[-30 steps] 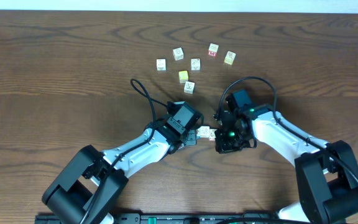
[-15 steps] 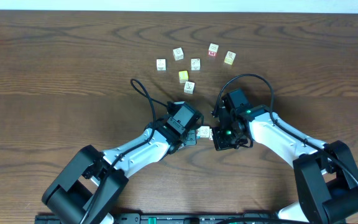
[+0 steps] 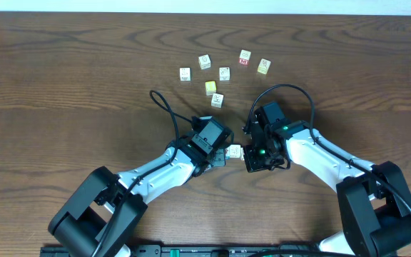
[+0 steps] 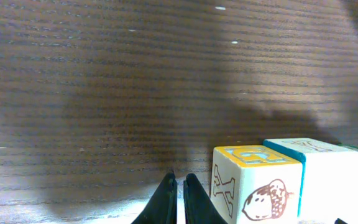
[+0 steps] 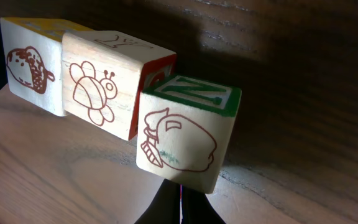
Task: Lift 3 blocks
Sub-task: 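Squeeze the three-block row between the left and right grippers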
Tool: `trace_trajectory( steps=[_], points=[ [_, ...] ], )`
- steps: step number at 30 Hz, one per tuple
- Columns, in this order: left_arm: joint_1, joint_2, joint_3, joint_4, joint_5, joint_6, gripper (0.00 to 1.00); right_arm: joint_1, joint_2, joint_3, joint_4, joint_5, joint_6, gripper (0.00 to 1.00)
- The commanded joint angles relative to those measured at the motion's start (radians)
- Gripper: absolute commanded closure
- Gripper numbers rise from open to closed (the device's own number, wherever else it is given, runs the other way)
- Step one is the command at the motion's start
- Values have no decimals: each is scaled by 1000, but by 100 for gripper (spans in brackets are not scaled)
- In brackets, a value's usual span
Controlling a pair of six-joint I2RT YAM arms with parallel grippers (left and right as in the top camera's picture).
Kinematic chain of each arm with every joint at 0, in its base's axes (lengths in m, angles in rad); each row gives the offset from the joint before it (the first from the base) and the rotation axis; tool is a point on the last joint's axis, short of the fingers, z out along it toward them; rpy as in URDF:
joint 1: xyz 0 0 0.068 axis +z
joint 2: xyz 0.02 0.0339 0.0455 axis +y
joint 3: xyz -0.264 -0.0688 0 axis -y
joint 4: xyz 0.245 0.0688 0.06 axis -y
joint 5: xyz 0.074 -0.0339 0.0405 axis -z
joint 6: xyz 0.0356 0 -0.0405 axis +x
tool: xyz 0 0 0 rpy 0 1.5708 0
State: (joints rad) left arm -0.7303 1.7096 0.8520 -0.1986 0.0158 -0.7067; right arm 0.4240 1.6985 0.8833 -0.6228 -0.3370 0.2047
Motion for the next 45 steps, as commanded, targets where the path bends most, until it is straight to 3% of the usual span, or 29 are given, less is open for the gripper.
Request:
trace_trajectory(
  steps=[1, 29, 40, 45],
  points=[
    [0, 10, 14, -1, -24, -2, 93, 10, -10, -3, 6, 2, 11, 99],
    [0, 10, 14, -2, -27, -2, 93, 43, -10, -3, 36, -10, 11, 99],
    [0, 10, 14, -3, -27, -2, 92, 42, -10, -3, -120, 188, 14, 99],
    [0, 10, 14, -3, -27, -2, 93, 18, -10, -3, -100, 340, 49, 99]
  ],
)
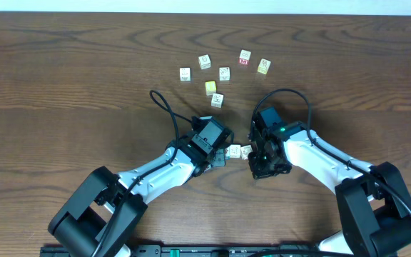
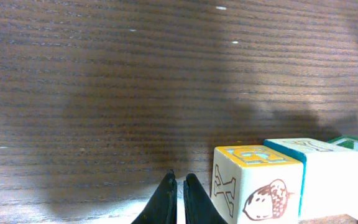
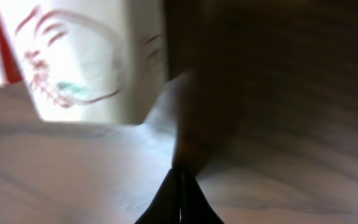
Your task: Lift 3 blocks
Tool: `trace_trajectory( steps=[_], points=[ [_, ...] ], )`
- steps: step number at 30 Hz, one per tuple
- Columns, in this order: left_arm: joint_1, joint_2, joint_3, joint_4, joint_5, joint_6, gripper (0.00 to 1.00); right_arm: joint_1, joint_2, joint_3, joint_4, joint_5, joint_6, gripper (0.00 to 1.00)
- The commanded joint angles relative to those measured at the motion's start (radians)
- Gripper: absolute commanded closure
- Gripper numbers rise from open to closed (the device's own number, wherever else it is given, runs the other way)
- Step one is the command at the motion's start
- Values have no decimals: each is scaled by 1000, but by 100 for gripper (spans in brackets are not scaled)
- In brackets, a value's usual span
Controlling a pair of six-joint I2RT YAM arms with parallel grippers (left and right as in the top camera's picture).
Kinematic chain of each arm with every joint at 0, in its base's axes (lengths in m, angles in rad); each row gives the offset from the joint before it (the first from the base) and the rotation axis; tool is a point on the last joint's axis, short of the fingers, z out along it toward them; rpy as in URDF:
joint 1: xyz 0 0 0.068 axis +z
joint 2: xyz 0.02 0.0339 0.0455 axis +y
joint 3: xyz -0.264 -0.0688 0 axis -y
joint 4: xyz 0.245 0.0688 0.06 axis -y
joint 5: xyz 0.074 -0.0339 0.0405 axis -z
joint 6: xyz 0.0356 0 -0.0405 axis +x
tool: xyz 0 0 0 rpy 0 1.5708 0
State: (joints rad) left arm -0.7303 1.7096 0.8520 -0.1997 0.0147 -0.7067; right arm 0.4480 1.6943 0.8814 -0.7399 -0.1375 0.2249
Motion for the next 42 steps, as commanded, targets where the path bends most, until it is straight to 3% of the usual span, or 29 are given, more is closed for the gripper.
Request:
trace_trajectory(
  steps=[1, 20, 42],
  points=[
    [0, 10, 14, -3, -26, -2, 92, -13, -6, -1, 31, 140, 28, 99],
    [0, 10, 14, -5, -26, -2, 92, -24, -6, -1, 154, -39, -92, 99],
    [0, 10, 14, -5, -26, -2, 93, -22, -6, -1, 125, -31, -43, 99]
  ],
)
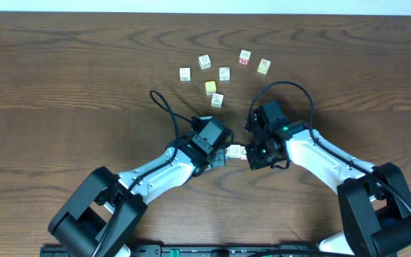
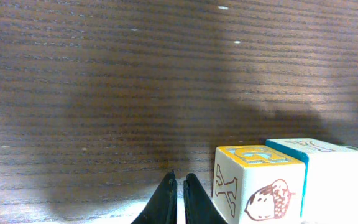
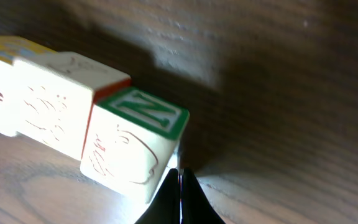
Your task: Lift 3 blocks
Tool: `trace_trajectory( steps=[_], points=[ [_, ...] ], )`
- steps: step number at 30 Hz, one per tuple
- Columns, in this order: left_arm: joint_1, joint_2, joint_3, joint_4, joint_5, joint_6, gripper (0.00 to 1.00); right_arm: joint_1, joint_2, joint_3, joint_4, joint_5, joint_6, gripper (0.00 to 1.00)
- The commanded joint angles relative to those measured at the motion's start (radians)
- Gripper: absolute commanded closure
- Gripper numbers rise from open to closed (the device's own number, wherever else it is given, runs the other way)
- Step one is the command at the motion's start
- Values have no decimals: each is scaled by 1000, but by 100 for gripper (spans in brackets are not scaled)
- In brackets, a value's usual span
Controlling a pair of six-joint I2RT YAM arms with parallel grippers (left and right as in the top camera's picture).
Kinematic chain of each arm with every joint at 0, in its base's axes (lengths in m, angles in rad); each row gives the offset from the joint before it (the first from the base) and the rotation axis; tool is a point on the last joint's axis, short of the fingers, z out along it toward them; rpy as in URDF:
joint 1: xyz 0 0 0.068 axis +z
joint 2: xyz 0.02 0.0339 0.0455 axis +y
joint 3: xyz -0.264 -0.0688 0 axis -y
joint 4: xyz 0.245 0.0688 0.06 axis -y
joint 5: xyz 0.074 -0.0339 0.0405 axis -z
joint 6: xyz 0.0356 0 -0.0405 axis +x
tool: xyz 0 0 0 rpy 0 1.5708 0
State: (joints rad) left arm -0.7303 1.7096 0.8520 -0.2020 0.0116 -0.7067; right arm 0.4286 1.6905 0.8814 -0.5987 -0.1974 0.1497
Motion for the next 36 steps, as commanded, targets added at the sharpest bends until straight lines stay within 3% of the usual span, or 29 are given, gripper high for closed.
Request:
trace_trajectory(
  steps=[1, 8, 36],
  points=[
    [0, 10, 14, -3, -23, -2, 93, -2, -2, -1, -38, 51, 62, 99],
    [0, 10, 14, -6, -23, -2, 93, 30, -2, -1, -104, -16, 77, 99],
    [0, 10, 14, -19, -23, -2, 93, 76, -2, -1, 42, -40, 127, 99]
  ],
)
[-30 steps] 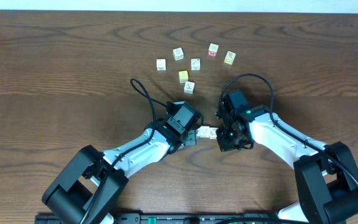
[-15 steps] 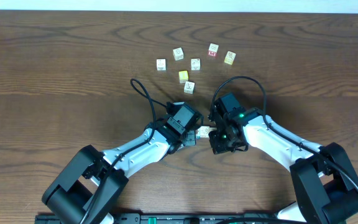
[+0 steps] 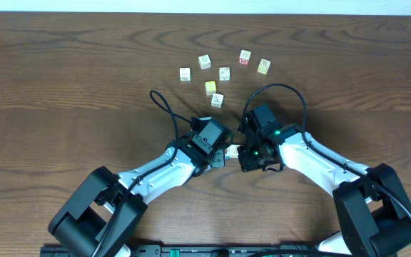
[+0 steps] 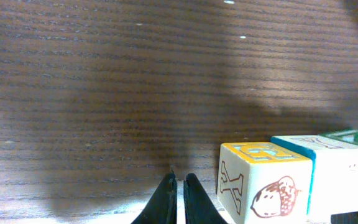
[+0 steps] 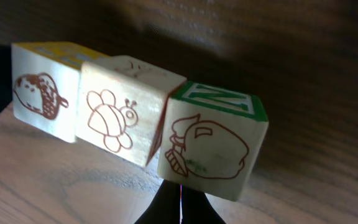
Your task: Lift 3 blocks
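Note:
Three wooden blocks stand in a row (image 3: 232,150) between my two arms. An acorn block (image 4: 263,190) is at the left end, a bee block (image 5: 126,118) in the middle, and a green-topped N block (image 5: 213,140) at the right. My left gripper (image 4: 179,190) is shut with nothing in it, its tips just left of the acorn block. My right gripper (image 5: 180,202) is also shut on nothing, its tips under the N block's front face. Whether the row is off the table I cannot tell.
Several loose blocks (image 3: 224,73) lie scattered farther back on the wooden table (image 3: 63,86). Both arms' cables (image 3: 164,107) loop above the wrists. The two wrists almost meet at the middle of the table.
My right gripper has shifted a little left against the row's end. Its camera now faces the blocks' pictured sides rather than looking down on them. The left gripper has hardly moved.
At first my right gripper was at the N block with the row's three faces in view. Then it sat farther right, its view blurred and close. Then it saw the row from above, and now faces it again. The left gripper stayed beside the acorn block.

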Tool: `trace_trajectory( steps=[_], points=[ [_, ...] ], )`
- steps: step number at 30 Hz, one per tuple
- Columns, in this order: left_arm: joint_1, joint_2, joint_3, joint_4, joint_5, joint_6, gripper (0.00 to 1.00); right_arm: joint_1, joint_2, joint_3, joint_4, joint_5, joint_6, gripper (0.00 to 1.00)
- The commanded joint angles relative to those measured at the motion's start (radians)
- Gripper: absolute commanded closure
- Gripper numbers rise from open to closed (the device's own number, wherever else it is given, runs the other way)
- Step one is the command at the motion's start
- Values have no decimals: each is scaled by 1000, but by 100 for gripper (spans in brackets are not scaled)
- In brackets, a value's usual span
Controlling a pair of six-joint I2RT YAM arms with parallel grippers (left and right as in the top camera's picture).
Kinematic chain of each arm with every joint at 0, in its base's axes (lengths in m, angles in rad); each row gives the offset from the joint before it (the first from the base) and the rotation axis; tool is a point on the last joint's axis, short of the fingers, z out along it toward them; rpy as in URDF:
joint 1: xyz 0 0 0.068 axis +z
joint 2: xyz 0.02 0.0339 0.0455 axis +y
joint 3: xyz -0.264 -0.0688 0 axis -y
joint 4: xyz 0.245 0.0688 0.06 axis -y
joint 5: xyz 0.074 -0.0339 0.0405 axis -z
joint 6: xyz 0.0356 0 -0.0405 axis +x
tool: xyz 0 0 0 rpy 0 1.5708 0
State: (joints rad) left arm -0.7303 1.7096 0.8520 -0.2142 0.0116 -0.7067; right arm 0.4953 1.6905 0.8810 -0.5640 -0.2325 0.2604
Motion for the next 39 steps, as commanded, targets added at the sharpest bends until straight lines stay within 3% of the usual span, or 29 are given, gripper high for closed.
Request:
trace_trajectory(
  steps=[1, 13, 19, 34, 39],
  points=[
    [0, 10, 14, -6, -23, -2, 93, 10, -2, -1, 7, -5, 16, 99],
    [0, 10, 14, -6, -23, -2, 93, 11, -2, -1, -39, -10, 16, 99],
    [0, 10, 14, -5, -23, -2, 93, 8, -2, -1, -150, 191, 57, 99],
    [0, 10, 14, 30, -23, -10, 92, -23, -2, 0, 17, 249, -30, 99],
    [0, 10, 14, 39, -23, -10, 93, -23, -2, -1, 50, 167, -77, 99]
  ],
)
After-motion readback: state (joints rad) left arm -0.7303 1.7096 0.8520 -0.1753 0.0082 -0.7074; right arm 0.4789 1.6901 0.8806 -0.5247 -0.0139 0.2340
